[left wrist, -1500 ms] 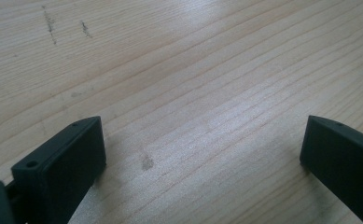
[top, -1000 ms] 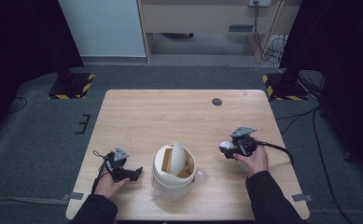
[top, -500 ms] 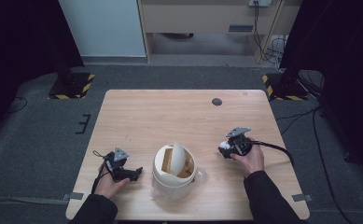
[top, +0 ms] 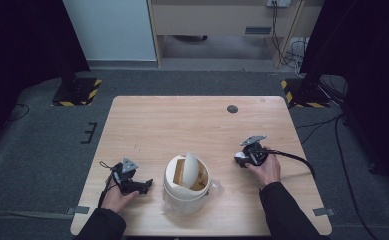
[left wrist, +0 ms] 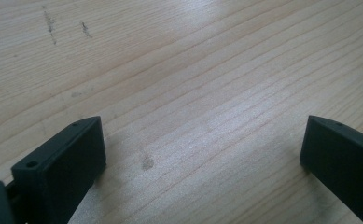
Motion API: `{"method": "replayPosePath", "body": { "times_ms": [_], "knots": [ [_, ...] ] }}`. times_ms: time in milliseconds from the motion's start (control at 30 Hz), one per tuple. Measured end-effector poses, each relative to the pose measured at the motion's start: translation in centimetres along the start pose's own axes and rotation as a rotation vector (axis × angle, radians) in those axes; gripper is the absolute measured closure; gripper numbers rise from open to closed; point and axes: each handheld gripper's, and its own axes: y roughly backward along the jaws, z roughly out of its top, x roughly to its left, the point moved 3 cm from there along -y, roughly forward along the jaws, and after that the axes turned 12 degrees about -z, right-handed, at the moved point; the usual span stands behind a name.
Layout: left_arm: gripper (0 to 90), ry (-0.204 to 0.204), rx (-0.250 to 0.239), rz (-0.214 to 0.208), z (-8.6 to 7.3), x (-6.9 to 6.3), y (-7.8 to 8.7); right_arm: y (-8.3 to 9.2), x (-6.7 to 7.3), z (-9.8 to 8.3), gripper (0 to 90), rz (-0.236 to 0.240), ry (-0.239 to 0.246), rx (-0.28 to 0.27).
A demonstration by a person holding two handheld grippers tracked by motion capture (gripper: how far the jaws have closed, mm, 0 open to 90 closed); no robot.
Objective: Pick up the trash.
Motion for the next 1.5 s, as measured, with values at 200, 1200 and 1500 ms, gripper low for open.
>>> {"method": "replayPosePath", "body": {
  "times_ms": [200, 1200, 1500],
  "knots": [
    [0.0, 0.0, 0.0, 0.001, 0.0, 0.0, 0.0, 0.3, -0.1, 0.1, 61.0, 0.005, -0.017, 0.001],
    [0.0, 0.0, 0.0, -0.001, 0.0, -0.1, 0.0, 7.1, -1.6, 0.8, 63.3, 0.09, -0.162, -0.213],
    [0.0, 0.0, -0.001, -0.001, 0.0, -0.1, 0.0, 9.0, -1.8, 0.6, 63.4, 0.104, -0.175, -0.261]
  ]
}}
